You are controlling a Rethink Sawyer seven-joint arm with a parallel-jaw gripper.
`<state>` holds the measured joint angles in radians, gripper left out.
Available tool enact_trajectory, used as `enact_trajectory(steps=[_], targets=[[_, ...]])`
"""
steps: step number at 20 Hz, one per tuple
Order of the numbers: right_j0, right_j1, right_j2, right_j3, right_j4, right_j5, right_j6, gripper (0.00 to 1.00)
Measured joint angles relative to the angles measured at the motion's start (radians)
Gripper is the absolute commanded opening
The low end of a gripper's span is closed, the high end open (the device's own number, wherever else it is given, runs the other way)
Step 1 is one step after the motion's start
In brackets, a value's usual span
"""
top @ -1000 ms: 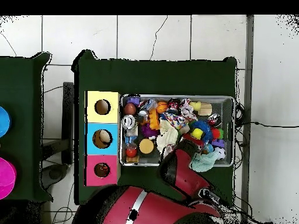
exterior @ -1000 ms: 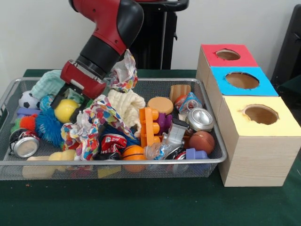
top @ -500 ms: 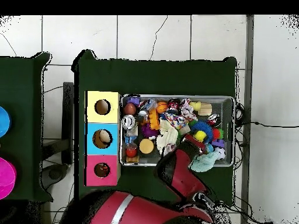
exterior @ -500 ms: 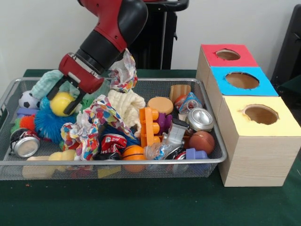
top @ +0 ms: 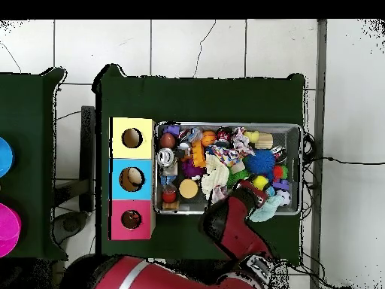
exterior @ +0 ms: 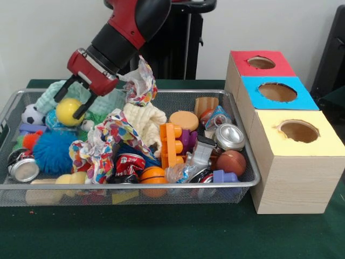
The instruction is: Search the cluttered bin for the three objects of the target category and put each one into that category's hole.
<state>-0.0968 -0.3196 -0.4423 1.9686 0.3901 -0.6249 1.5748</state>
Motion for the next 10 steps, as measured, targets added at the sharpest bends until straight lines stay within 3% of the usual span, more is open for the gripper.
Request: enact_trajectory(steps=[2,7,10], targets=[[-0.055,-0.014,-0.001,-0.035,-0.143,0.000,0.000,1.00],[-0.146,-0.018,-0.001,-0.107,-0.325,-0.008,0.000,1.00],[-0.192,-0.019,0.005,-0.148,-0.398,-0.008,0.000,1.00]])
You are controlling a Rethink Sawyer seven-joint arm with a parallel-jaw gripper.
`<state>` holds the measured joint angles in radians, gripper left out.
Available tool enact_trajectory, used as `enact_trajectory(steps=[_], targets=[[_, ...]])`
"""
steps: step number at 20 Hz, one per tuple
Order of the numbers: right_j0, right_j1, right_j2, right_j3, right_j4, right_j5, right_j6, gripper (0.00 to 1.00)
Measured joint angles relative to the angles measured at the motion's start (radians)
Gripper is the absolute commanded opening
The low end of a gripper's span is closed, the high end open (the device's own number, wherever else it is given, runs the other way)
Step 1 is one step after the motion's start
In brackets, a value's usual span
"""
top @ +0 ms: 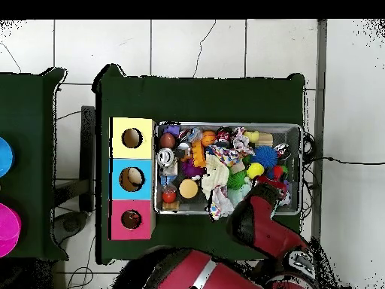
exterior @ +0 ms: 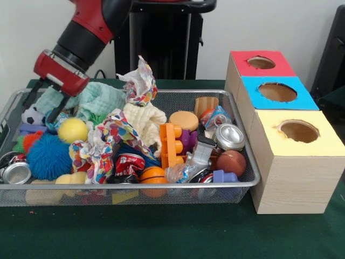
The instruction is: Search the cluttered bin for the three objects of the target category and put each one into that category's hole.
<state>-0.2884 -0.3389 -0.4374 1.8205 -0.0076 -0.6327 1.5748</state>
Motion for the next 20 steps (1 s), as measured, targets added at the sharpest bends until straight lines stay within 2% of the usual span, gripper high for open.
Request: enact_trajectory(steps=[4,7,20], targets=[[-0.067,-0.005,0.027,-0.068,-0.100,0.000,0.000,1.00],[-0.092,-0.010,0.049,-0.102,-0.138,0.000,0.000,1.00],[-0.093,-0.010,0.109,-0.180,-0.149,0.000,0.000,1.00]])
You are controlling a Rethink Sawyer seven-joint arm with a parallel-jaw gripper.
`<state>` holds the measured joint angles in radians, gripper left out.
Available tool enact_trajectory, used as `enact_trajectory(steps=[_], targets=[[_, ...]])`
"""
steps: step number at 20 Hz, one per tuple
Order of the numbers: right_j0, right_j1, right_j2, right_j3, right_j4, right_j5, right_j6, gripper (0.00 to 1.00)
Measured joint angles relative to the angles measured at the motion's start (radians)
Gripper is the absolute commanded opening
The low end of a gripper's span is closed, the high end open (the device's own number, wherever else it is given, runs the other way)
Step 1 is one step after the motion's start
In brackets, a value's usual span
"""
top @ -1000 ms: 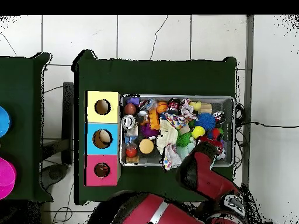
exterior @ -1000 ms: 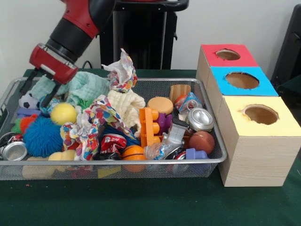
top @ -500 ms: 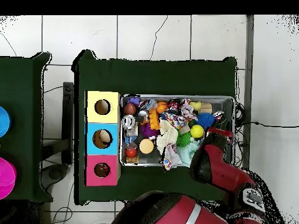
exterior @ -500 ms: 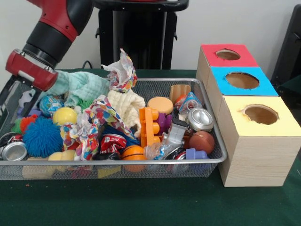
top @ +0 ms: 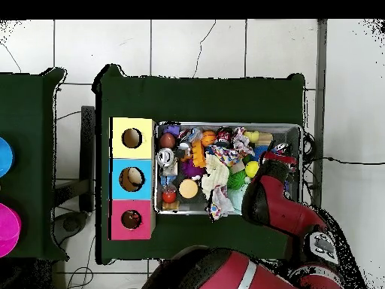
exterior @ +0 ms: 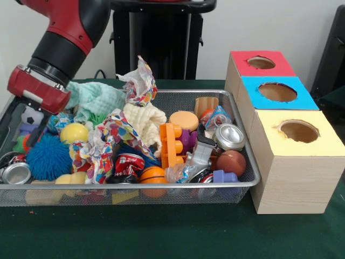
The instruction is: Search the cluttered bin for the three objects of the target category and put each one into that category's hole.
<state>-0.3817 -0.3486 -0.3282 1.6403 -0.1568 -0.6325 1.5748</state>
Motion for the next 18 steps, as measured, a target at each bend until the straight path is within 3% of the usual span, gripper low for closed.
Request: enact_trajectory(steps=[11,18], targets=[[-0.003,0.062,0.049,-0.038,0.004,0.000,0.000,1.00],[0.009,0.103,0.061,-0.038,0.056,0.000,0.000,1.00]])
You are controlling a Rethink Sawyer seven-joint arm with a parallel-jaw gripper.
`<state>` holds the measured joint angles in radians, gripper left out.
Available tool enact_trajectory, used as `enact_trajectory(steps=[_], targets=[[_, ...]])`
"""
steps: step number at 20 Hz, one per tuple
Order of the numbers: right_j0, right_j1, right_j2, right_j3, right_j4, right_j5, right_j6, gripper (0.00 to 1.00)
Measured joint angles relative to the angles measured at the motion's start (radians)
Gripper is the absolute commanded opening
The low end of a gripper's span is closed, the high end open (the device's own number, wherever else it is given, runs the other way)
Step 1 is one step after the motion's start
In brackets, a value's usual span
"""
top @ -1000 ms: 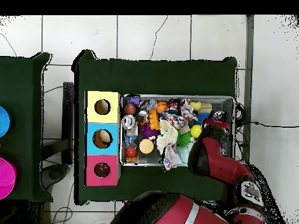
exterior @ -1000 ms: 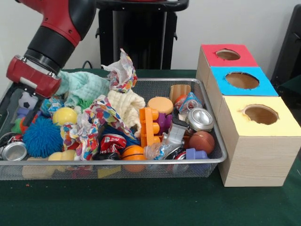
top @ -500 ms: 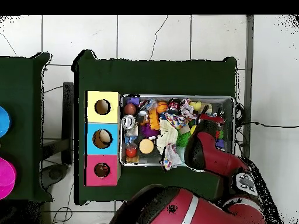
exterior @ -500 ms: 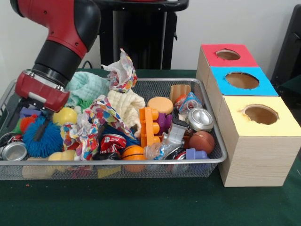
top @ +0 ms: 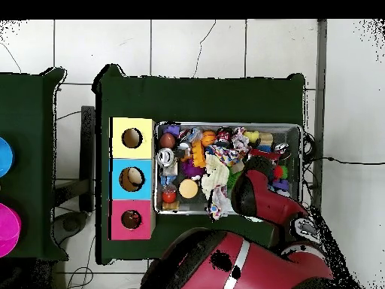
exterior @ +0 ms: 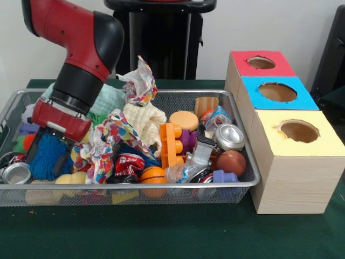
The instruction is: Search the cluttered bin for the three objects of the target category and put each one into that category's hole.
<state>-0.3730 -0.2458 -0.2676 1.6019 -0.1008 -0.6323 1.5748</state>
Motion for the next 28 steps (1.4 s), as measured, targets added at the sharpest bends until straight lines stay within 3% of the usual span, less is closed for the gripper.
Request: enact_trajectory(steps=[28], targets=[[0.038,-0.007,0.006,-0.028,0.014,0.056,0.000,1.00]])
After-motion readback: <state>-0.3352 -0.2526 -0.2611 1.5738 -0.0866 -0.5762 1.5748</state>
